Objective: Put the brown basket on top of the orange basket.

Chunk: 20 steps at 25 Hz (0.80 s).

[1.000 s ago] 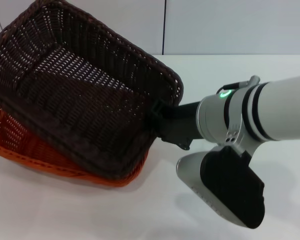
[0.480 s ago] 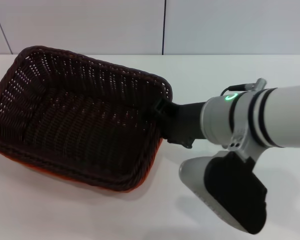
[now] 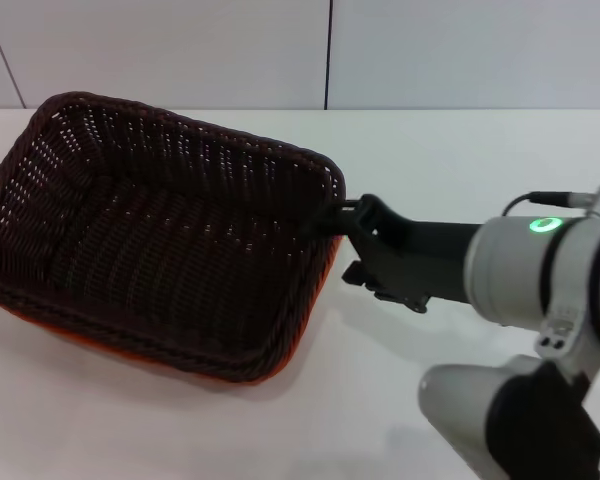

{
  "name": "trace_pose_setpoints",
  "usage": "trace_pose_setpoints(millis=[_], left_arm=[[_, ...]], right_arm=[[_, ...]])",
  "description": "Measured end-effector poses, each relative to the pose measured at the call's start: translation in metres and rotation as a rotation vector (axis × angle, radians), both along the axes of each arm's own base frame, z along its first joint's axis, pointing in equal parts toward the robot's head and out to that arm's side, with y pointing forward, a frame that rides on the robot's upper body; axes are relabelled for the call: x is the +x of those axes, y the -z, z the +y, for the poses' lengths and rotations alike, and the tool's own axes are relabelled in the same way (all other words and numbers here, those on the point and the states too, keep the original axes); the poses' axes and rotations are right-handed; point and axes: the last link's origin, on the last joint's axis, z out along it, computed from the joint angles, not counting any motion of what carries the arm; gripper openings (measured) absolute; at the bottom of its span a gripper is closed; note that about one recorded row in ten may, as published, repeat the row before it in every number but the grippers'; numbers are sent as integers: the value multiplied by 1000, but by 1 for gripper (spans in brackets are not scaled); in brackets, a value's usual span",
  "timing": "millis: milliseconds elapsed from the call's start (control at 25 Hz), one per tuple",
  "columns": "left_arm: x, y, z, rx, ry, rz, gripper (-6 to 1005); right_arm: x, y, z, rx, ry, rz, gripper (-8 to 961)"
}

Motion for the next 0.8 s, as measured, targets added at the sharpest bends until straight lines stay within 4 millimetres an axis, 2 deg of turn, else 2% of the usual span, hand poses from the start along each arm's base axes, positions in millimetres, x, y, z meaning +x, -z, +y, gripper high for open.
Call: trace_pose_setpoints(millis=[120, 200, 320, 440, 640, 800], left_arm=[[-1, -1, 0, 4, -2, 1, 784], [-1, -2, 0, 4, -2, 3, 784], [-1, -2, 0, -1, -4, 6, 784], [-2, -1, 0, -4, -7, 6, 785], [-1, 0, 0, -8, -2, 7, 785], [0, -1, 1, -5, 2, 10, 785]], right_arm=[[-3, -9, -6, 42, 9, 68, 636], [-3, -15, -3, 98, 30, 139, 636], [-4, -30, 8, 216, 69, 284, 636], [0, -47, 27, 360, 96, 482, 636], [27, -72, 56, 606, 84, 859, 636], [65, -87, 67, 727, 135, 1195, 636]])
